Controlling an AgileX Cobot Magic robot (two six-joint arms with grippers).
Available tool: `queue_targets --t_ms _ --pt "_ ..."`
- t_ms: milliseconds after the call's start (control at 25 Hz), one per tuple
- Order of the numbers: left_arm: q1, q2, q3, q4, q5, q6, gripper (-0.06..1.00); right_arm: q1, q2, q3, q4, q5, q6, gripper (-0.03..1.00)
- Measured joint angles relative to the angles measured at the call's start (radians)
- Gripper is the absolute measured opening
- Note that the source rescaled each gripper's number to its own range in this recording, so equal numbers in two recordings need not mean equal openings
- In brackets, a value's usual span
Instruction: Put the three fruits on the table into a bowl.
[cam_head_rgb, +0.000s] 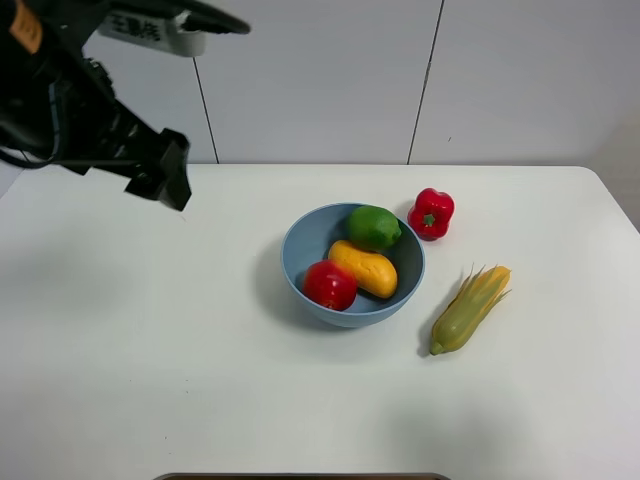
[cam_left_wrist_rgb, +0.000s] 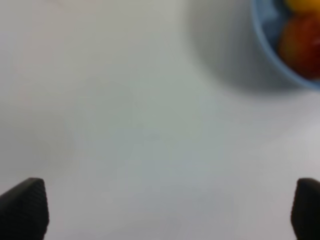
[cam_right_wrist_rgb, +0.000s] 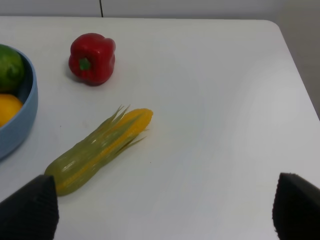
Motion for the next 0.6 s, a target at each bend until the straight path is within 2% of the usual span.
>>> queue_targets --t_ms 200,400,440,600 --pt "0.101 -0.22 0.248 -0.023 -0.093 -0.004 0.98 0.0 0.0 0.0 0.0 0.0 0.0 0.74" --pt "0.238 -0.456 0.477 -0.057 -0.113 -0.002 0.98 0.0 0.0 0.0 0.0 0.0 0.0 0.74" --pt "0.304 -0.549 0.549 -0.063 -0.113 0.0 0.98 0.0 0.0 0.0 0.0 0.0 0.0 0.74" --pt "0.451 -0.734 0.677 -0.089 -0.112 0.044 0.98 0.0 0.0 0.0 0.0 0.0 0.0 0.74"
